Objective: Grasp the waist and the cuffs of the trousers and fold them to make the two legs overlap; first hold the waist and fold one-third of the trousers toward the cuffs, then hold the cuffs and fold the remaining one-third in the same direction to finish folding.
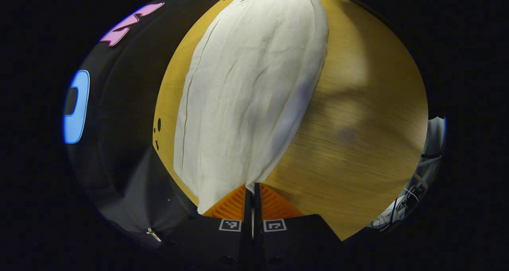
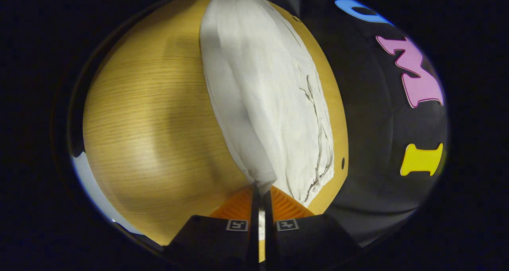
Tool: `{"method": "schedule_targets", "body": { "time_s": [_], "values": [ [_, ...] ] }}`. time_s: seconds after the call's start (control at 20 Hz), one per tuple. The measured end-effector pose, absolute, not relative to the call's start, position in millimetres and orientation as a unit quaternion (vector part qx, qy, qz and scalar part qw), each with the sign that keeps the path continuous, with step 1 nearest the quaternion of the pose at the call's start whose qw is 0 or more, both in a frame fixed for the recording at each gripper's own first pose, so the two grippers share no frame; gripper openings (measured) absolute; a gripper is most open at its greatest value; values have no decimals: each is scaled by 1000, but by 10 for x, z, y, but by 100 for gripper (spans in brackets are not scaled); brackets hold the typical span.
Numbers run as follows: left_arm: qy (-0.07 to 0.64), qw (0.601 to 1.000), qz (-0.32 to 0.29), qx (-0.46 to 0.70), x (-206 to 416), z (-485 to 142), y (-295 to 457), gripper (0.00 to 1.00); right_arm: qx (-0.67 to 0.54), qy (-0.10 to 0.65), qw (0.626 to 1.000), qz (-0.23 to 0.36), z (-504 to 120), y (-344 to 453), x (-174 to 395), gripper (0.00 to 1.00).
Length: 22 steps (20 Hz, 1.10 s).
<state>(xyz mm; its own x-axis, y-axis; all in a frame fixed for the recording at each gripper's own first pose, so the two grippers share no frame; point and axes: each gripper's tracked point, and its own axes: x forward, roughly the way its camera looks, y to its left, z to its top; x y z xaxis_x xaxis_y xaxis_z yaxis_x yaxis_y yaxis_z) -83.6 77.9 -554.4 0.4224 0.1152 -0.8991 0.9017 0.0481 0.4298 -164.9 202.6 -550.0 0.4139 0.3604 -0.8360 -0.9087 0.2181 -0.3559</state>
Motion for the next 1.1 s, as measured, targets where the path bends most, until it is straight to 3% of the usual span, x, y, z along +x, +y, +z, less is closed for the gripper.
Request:
{"method": "schedule_targets", "body": {
  "time_s": [0.25, 0.55, 0.75, 1.1],
  "values": [
    [423, 609, -310, 595, -779, -5519, 763, 6, -414, 325, 728, 440, -5381, 2004, -1568, 5],
    [424, 678, -273, 535, -477, -5168, 692, 5, -374, 299, 796, 369, -4894, 1903, -1052, 5],
    [441, 695, -249, 510, -192, -5039, 653, 6, -357, 293, 822, 334, -4670, 1901, -629, 6],
    [427, 732, -209, 488, 512, -4853, 506, 5, -367, 282, 835, 298, -4585, 1974, 102, 5]
  ]
}}
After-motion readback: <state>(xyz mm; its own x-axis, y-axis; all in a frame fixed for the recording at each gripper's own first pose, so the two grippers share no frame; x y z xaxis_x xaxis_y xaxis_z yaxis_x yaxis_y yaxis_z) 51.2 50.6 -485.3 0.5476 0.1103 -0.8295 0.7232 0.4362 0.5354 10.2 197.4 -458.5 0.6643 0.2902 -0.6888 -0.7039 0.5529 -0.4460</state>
